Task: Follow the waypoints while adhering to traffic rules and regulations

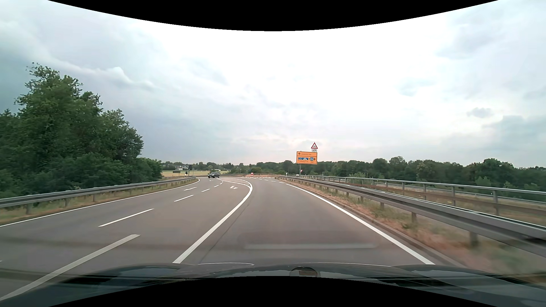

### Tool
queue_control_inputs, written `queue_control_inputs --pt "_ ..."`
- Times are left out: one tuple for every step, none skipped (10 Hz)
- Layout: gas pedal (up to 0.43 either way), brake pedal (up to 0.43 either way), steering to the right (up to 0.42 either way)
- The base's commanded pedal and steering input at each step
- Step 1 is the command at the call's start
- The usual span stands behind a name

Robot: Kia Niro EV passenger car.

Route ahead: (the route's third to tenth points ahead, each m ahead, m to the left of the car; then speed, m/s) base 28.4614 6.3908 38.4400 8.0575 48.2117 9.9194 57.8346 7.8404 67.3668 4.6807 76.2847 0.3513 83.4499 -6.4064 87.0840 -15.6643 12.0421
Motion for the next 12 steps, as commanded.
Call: queue_control_inputs --pt "0.000 0.000 -0.013" --pt "0.000 0.000 -0.013" --pt "0.000 0.000 -0.013" --pt "0.000 0.000 -0.013" --pt "0.000 0.000 -0.013" --pt "0.000 0.000 -0.013" --pt "0.000 0.000 -0.013" --pt "0.000 0.000 -0.013" --pt "0.000 0.000 -0.013" --pt "0.000 0.000 -0.013" --pt "0.000 0.000 -0.013" --pt "0.000 0.000 -0.013"
